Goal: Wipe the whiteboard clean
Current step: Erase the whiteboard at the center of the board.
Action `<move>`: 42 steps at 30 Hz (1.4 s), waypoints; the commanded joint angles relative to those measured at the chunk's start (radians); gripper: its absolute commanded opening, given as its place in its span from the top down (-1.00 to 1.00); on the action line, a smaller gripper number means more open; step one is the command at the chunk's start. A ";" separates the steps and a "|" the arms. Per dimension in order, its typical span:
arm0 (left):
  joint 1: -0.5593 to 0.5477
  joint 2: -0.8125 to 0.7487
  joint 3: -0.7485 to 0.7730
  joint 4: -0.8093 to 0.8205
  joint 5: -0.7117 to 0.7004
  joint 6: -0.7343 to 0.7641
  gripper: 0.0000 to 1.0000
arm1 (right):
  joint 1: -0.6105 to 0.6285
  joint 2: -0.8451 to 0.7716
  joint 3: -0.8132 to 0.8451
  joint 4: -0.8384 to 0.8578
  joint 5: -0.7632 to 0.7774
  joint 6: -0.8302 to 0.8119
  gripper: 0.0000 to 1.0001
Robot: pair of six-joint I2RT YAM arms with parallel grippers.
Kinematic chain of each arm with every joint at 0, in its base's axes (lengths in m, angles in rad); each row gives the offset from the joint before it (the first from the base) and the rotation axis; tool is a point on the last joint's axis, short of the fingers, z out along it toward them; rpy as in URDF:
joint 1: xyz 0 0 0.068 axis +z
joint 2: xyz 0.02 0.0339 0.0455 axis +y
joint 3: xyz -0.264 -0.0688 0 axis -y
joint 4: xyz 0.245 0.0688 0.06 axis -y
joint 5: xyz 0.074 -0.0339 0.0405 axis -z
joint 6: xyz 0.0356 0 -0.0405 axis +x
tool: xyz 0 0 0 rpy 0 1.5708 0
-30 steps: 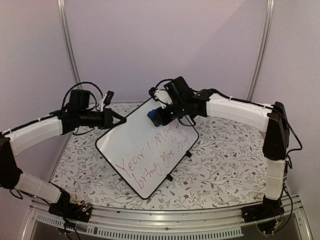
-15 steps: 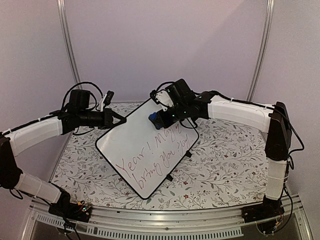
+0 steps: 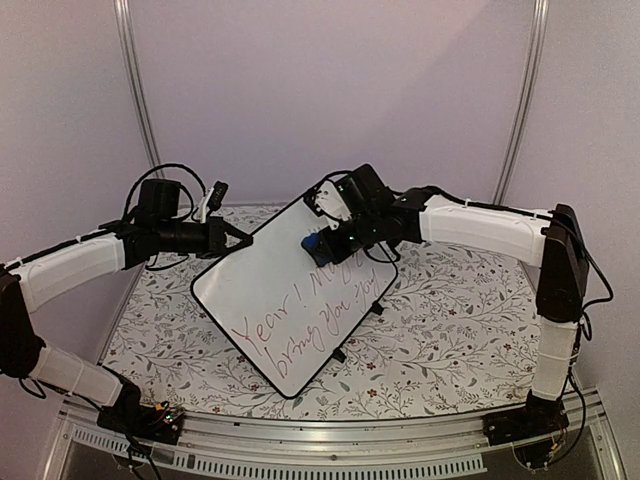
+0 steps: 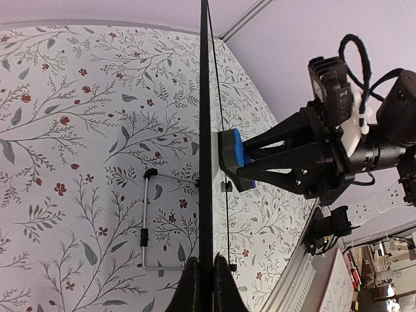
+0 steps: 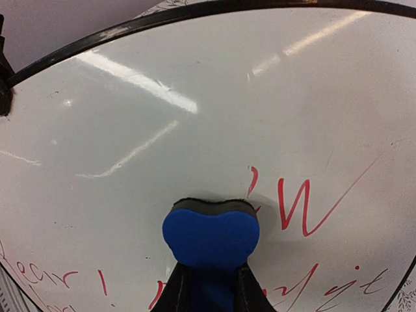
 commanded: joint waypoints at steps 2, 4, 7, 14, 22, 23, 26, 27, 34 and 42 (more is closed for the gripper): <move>-0.016 -0.002 0.014 0.023 0.060 0.041 1.00 | 0.001 0.000 -0.054 -0.081 -0.009 0.003 0.91; -0.015 -0.001 0.015 0.024 0.060 0.041 1.00 | 0.001 -0.005 -0.062 -0.081 -0.008 0.002 0.91; -0.015 0.000 0.015 0.024 0.059 0.040 1.00 | 0.001 -0.015 -0.076 -0.078 -0.005 0.002 0.91; -0.015 0.000 0.015 0.024 0.060 0.040 1.00 | 0.001 -0.031 -0.094 -0.082 -0.001 0.002 0.91; -0.015 0.001 0.014 0.023 0.060 0.040 1.00 | 0.001 -0.051 -0.092 -0.086 0.004 0.000 0.91; -0.015 0.001 0.015 0.024 0.060 0.041 1.00 | 0.001 -0.053 -0.091 -0.087 0.007 -0.001 0.91; -0.015 0.001 0.014 0.023 0.059 0.040 1.00 | 0.001 -0.062 -0.086 -0.093 0.011 -0.003 0.91; -0.015 0.001 0.014 0.024 0.060 0.040 1.00 | 0.002 -0.066 -0.084 -0.095 0.013 -0.003 0.91; -0.016 -0.001 0.015 0.023 0.060 0.041 1.00 | 0.002 -0.088 -0.063 -0.110 0.029 -0.006 0.91; -0.016 0.000 0.014 0.023 0.059 0.041 1.00 | 0.002 -0.114 0.035 -0.116 0.101 -0.017 0.91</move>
